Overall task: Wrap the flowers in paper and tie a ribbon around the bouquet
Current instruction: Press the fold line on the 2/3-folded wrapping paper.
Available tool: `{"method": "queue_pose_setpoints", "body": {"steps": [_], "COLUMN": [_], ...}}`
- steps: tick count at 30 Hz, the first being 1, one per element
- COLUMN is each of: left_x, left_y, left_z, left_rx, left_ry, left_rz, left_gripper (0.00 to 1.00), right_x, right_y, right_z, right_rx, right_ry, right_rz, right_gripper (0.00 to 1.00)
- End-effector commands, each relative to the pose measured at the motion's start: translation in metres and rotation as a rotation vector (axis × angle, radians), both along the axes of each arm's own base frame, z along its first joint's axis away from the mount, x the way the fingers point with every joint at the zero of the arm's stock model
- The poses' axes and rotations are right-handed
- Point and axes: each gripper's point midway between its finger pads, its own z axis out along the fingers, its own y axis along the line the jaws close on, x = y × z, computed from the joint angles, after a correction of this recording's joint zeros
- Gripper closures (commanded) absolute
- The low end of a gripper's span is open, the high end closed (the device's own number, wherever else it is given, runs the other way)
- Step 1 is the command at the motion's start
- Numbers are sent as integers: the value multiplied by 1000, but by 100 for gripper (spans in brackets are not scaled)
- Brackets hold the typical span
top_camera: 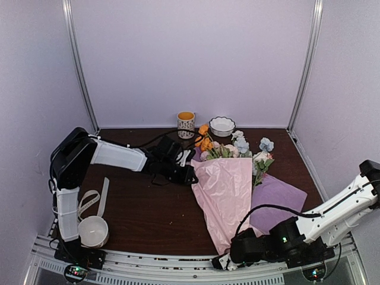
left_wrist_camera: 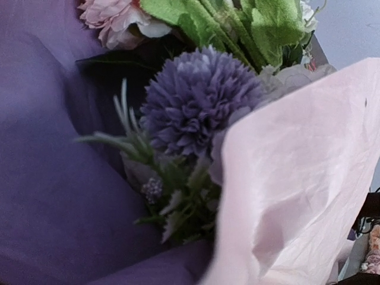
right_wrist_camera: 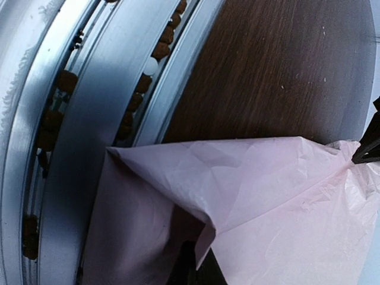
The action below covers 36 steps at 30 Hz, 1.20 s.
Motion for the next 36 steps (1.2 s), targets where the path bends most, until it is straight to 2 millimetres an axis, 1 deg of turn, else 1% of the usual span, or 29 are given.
{"method": "queue_pose_setpoints", "body": {"steps": [1,4,5,6,8,9,10,13,15,17,19,20,22,23,25,27,28,30,31,33,36], "left_x": [51,54,55,57,59,59,59,56,52,41,17,0,-42,-65,-106,-138,-149,-163,-165,-165,-160], "left_y": [21,23,26,29,35,38,40,52,60,61,50,38,9,-7,-33,-52,-57,-61,-64,-68,-64], "left_z": [32,36,38,39,42,44,47,54,65,79,93,98,99,97,87,72,60,37,29,17,-4], "left_rx": [83,117,132,147,176,190,204,260,289,318,341,345,336,327,300,280,288,287,277,269,322], "left_ry": [-180,-205,-216,-224,-238,-237,-238,-247,-263,-296,-359,-388,-423,-429,-414,-378,-356,-305,-280,-258,-241], "left_rz": [51,37,43,56,75,77,77,88,96,83,31,-16,-141,-213,-334,-428,-455,-478,-472,-462,-434], "left_gripper": [100,99,95,89,68,63,59,55,54,54,57,60,63,65,68,71,71,71,72,72,71], "right_x": [-17,-13,-13,-13,-14,-14,-13,-12,-12,-13,-13,-12,-12,-12,-11,-12,-12,-11,-11,-12,-12], "right_y": [-7,2,5,7,8,8,6,2,3,5,6,6,5,5,3,4,4,2,2,2,2], "right_z": [-9,-7,-6,-6,-9,-11,-13,-17,-17,-15,-14,-15,-16,-16,-16,-15,-14,-14,-14,-14,-15], "right_rx": [-47,-48,-47,-48,-50,-55,-60,-74,-68,-59,-54,-54,-56,-59,-62,-54,-51,-53,-53,-51,-59], "right_ry": [16,-16,-22,-22,-19,-18,-19,-22,-21,-19,-19,-19,-20,-22,-24,-23,-22,-23,-23,-19,-21], "right_rz": [71,76,78,79,82,83,82,74,72,72,72,71,69,70,69,68,68,69,70,73,76], "right_gripper": [100,100,100,100,100,100,100,100,100,100,100,100,100,100,100,100,100,100,100,100,100]}}
